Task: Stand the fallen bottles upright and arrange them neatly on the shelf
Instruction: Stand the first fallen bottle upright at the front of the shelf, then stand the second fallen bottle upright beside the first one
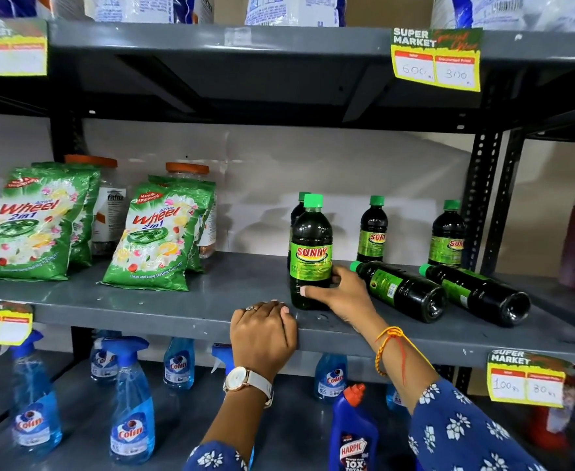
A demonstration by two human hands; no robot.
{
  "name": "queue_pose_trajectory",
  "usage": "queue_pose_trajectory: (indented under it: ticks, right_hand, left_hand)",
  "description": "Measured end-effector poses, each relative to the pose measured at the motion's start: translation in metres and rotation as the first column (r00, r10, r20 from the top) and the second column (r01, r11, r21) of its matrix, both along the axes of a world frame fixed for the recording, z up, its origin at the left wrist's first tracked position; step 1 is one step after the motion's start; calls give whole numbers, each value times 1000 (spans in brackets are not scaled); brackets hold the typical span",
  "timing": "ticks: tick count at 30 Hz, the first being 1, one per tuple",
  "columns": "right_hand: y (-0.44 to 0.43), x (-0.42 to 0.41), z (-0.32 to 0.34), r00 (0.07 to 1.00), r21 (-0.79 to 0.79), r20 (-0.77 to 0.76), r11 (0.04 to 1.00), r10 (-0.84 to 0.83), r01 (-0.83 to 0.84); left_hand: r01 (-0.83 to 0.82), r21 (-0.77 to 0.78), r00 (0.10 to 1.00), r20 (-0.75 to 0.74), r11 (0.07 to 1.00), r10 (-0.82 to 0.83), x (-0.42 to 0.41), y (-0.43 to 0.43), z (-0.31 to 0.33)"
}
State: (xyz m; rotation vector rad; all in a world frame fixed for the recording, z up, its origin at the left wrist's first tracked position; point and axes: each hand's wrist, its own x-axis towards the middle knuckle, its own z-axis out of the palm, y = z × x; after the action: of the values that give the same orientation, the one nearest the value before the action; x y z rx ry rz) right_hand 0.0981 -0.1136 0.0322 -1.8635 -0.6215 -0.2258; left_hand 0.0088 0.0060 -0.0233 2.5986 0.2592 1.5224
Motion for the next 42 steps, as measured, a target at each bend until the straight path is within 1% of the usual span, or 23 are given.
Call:
queue_pose_trajectory:
  ticks: [8, 12, 17, 22, 25, 27, 29, 30, 31, 32, 33, 34, 35, 36, 37, 38, 39, 40, 41, 42]
  right_hand:
    - [-15, -27, -7, 996, 2, 79, 999, 32, -32]
    - [-17, -29, -9, 991, -28, 137, 1000, -4, 8]
    - [-17, -28, -11, 986, -55, 164, 998, -17, 26]
    - [-13, -32, -15, 988, 13, 153, 1000, -19, 17]
    - [-11, -35, -15, 988, 26, 156, 1000, -1, -3]
    - [-13, -37, -15, 990, 27, 139, 999, 36, -40]
    - [-21, -37, -10, 994, 38, 98, 997, 55, -59]
    - [-27, -34, -6, 996, 55, 80, 998, 26, -31]
    - [-37, -28, 0, 994, 71, 102, 997, -49, 42]
    - [-49, -21, 6, 976, 78, 155, 987, -153, 142]
    - [-62, -12, 14, 933, 58, 235, 963, -271, 265]
    - [-74, -4, 21, 868, -7, 323, 917, -376, 400]
    - [-83, 4, 28, 809, -129, 393, 845, -438, 519]
    - [-89, 11, 32, 777, -287, 434, 748, -456, 599]
    - [-92, 17, 34, 776, -440, 447, 646, -444, 623]
    - [-93, 21, 35, 787, -564, 448, 549, -425, 617]
    - [-92, 25, 33, 792, -641, 452, 469, -410, 608]
    - [-91, 28, 30, 789, -671, 465, 421, -403, 610]
    - [-91, 32, 28, 777, -666, 482, 407, -404, 625]
    - [-92, 36, 25, 758, -637, 507, 413, -411, 651]
  left_hand:
    - [-11, 16, 999, 32, 1000, 10, 0, -1, 0]
    - [-17, 17, 999, 37, 1000, 16, -1, -3, 0]
    - [-28, 24, 999, 32, 999, 27, -1, -2, 0]
    - [-36, 15, 999, -13, 999, 36, -2, -1, -1]
    - [-25, 8, 999, -23, 1000, 26, -2, -1, -2]
    - [3, -6, 1000, 14, 1000, -3, -2, -4, -1]
    - [20, -74, 997, 80, 997, -14, -3, -7, -1]
    - [19, -120, 989, 146, 993, -1, -4, -7, -3]
    - [29, -143, 973, 230, 989, 4, -5, -11, -4]
    - [60, -123, 949, 314, 991, -18, -7, -19, -5]
    - [113, -59, 926, 369, 992, -84, -8, -32, -5]
    - [189, 36, 913, 363, 981, -189, -7, -50, -4]
    - [264, 127, 912, 289, 956, -291, -5, -69, -1]
    - [314, 184, 922, 178, 932, -345, -1, -90, 3]
    - [324, 200, 936, 73, 925, -343, 5, -108, 7]
    - [302, 182, 952, -5, 936, -307, 10, -123, 11]
    - [266, 147, 963, -74, 953, -258, 15, -133, 14]
    - [227, 119, 969, -127, 967, -212, 19, -138, 16]
    - [195, 104, 973, -149, 975, -178, 23, -141, 16]
    - [168, 101, 977, -149, 981, -152, 26, -140, 13]
